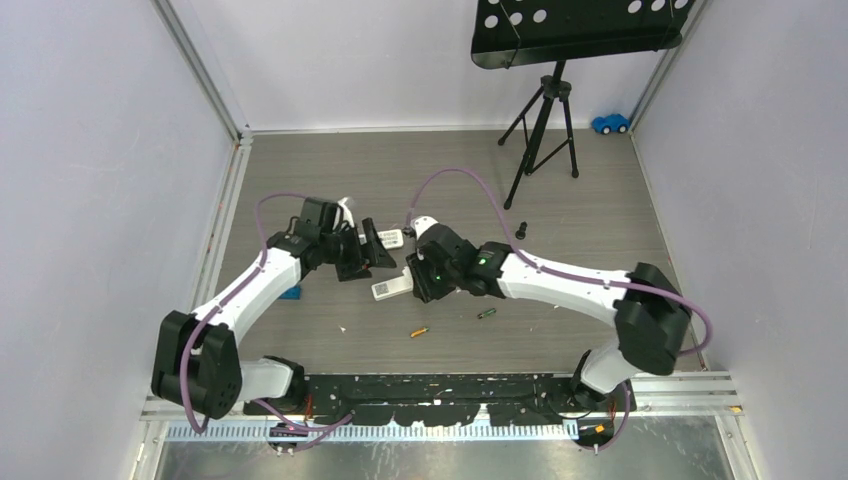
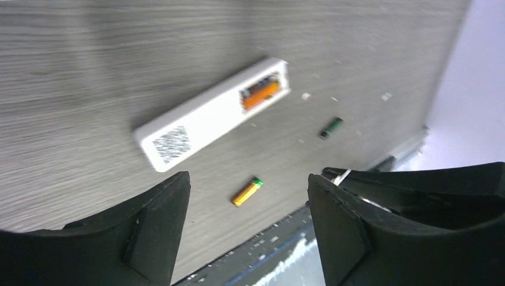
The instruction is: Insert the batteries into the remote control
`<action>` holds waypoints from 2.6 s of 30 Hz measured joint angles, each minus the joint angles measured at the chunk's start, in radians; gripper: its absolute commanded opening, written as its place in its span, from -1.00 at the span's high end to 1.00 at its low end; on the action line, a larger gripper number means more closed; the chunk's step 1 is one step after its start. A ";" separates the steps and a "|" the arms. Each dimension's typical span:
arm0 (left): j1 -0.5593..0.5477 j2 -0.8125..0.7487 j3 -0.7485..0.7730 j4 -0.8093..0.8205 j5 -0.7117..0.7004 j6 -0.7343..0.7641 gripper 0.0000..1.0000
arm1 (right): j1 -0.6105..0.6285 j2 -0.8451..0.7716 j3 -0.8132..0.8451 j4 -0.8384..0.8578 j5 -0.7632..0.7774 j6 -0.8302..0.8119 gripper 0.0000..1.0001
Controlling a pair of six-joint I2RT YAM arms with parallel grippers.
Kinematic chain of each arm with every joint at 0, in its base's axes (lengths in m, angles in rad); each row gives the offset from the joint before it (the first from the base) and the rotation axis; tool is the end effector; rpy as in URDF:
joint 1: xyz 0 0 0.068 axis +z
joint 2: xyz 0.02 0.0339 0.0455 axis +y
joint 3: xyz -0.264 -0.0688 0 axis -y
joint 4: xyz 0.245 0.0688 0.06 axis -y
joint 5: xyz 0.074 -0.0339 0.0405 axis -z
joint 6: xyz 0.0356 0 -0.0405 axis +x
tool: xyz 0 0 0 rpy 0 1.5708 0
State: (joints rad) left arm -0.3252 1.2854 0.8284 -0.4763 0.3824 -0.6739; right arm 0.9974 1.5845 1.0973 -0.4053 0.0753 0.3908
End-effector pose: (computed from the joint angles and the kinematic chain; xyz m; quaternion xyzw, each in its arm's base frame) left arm 0.2381 -0.0943 0.2265 -0.1031 0.9285 -0.3058 0.1836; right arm 0.1850 0.2816 0.2305 -0.2695 0.9031 0.1854 0.2782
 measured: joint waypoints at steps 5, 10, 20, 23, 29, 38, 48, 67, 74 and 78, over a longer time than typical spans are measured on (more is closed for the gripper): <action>0.000 -0.042 -0.034 0.093 0.189 -0.057 -0.45 | 0.000 -0.124 -0.019 0.013 -0.125 -0.044 0.70; 0.000 -0.084 -0.084 0.156 0.278 -0.132 -0.44 | 0.000 -0.157 -0.019 0.016 -0.172 -0.060 0.70; 0.000 -0.155 -0.099 0.184 0.246 -0.199 -0.28 | 0.000 -0.157 -0.019 0.002 -0.221 -0.080 0.70; 0.000 -0.150 -0.099 0.188 0.251 -0.209 -0.19 | 0.000 -0.157 -0.019 -0.002 -0.231 -0.081 0.70; 0.000 -0.147 -0.099 0.200 0.333 -0.211 -0.15 | 0.000 -0.151 -0.018 -0.007 -0.240 -0.082 0.70; 0.000 -0.146 -0.149 0.244 0.460 -0.213 0.23 | 0.000 -0.113 0.011 -0.011 -0.261 -0.094 0.70; 0.000 -0.146 -0.169 0.293 0.507 -0.231 1.00 | -0.007 -0.105 0.032 -0.010 -0.283 -0.093 -0.24; 0.000 -0.346 -0.209 0.542 0.272 -0.505 1.00 | -0.159 -0.432 -0.397 0.643 -0.243 0.715 -0.29; 0.000 -0.372 -0.222 0.608 0.229 -0.605 1.00 | -0.159 -0.360 -0.402 0.819 -0.215 0.848 0.22; 0.000 -0.391 -0.234 0.627 0.212 -0.642 1.00 | -0.159 -0.323 -0.402 0.888 -0.214 0.890 0.46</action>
State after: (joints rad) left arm -0.3248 0.8940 0.5941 0.1505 0.5945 -1.3155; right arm 0.8383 1.2613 0.6952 0.4828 -0.1390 1.2804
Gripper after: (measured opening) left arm 0.023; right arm 0.343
